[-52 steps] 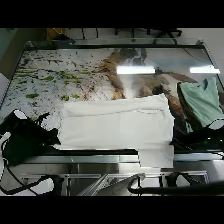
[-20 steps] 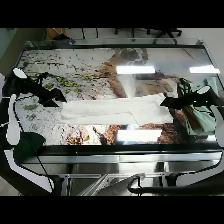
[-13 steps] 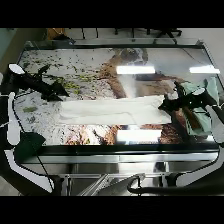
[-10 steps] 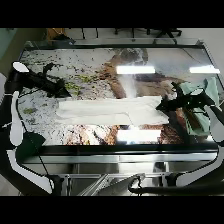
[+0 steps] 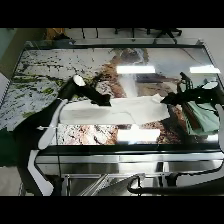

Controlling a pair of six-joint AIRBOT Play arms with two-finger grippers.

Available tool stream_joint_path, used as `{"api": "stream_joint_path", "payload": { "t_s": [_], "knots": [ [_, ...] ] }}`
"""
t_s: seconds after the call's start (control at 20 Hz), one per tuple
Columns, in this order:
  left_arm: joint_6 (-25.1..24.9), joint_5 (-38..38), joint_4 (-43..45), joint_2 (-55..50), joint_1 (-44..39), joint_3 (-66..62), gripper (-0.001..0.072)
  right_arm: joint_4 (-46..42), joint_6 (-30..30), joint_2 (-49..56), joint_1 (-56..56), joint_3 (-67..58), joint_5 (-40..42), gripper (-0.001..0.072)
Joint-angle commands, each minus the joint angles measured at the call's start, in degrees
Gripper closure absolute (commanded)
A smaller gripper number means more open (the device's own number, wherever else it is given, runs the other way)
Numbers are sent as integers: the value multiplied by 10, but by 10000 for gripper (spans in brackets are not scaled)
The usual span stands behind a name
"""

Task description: Fold the shirts.

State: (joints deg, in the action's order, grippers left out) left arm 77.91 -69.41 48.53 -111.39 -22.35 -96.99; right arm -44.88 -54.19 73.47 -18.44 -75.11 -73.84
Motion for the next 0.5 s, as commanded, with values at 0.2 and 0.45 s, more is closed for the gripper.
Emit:
{"api": "stream_joint_path", "payload": {
  "t_s": [0.2, 0.45],
  "knots": [
    [83, 46, -1, -156, -151, -159, 696, 16, -77, -69, -22, -157, -166, 693],
    [90, 4, -14, -149, -147, -218, 695, 21, -89, -74, -22, -167, -180, 693]
  ]
}}
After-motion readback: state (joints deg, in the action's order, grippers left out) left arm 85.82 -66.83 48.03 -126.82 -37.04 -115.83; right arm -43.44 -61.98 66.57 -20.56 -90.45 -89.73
